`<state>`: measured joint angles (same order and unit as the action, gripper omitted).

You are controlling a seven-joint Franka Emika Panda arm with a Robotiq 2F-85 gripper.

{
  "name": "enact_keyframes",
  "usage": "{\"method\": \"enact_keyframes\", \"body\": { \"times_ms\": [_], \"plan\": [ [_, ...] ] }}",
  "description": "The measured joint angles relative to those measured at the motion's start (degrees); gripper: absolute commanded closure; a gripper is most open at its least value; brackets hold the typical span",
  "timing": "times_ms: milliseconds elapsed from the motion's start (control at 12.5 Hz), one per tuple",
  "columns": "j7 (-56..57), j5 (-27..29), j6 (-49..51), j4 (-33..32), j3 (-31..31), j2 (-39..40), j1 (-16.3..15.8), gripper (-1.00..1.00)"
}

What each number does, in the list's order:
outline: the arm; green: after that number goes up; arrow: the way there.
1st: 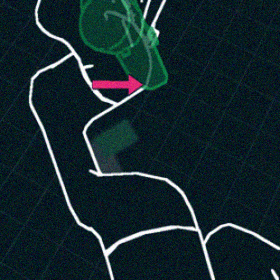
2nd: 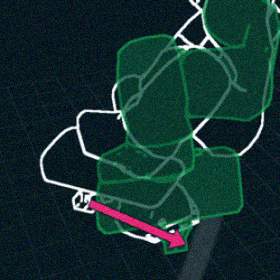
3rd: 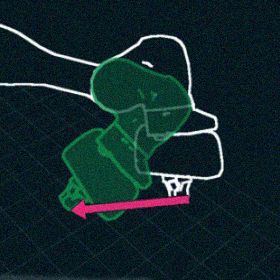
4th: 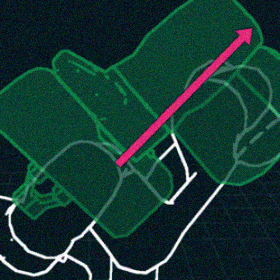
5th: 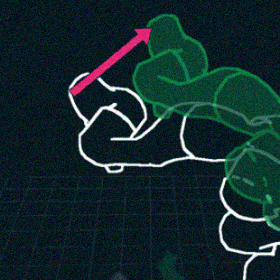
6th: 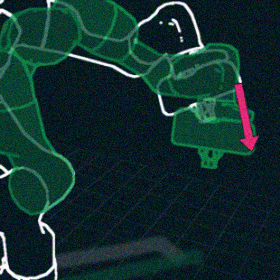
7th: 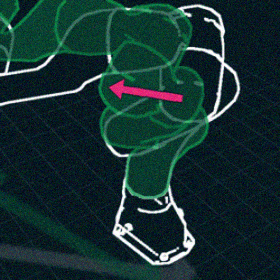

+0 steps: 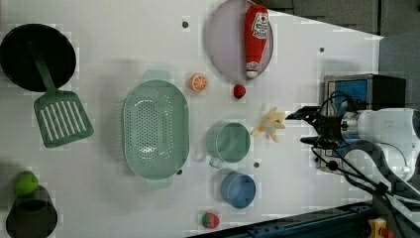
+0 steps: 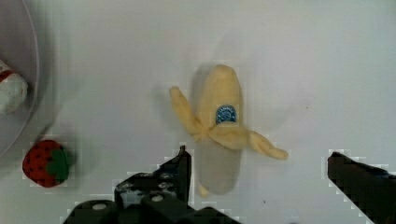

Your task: Pick banana from table and place on oven.

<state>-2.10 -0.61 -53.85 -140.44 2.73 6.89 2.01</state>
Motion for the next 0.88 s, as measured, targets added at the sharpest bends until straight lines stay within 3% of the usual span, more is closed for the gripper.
{"method": "enact_keyframes", "body": {
  "times_ms": [240,560,640,880],
  "plan": [
    [0.00,-0.89,-4.34,0.67,0.22,3.06,0.05,-1.00],
    [0.00,-0.25,-14.46,2.80,0.06,13.34,-0.55,-1.00],
    [0.00,-0.30,-15.14,2.46,-0.06,15.49,-0.64,-0.92],
    [0.00,-0.02,-19.05,-1.01,-1.01,16.88,-0.69,-0.18]
  ]
}}
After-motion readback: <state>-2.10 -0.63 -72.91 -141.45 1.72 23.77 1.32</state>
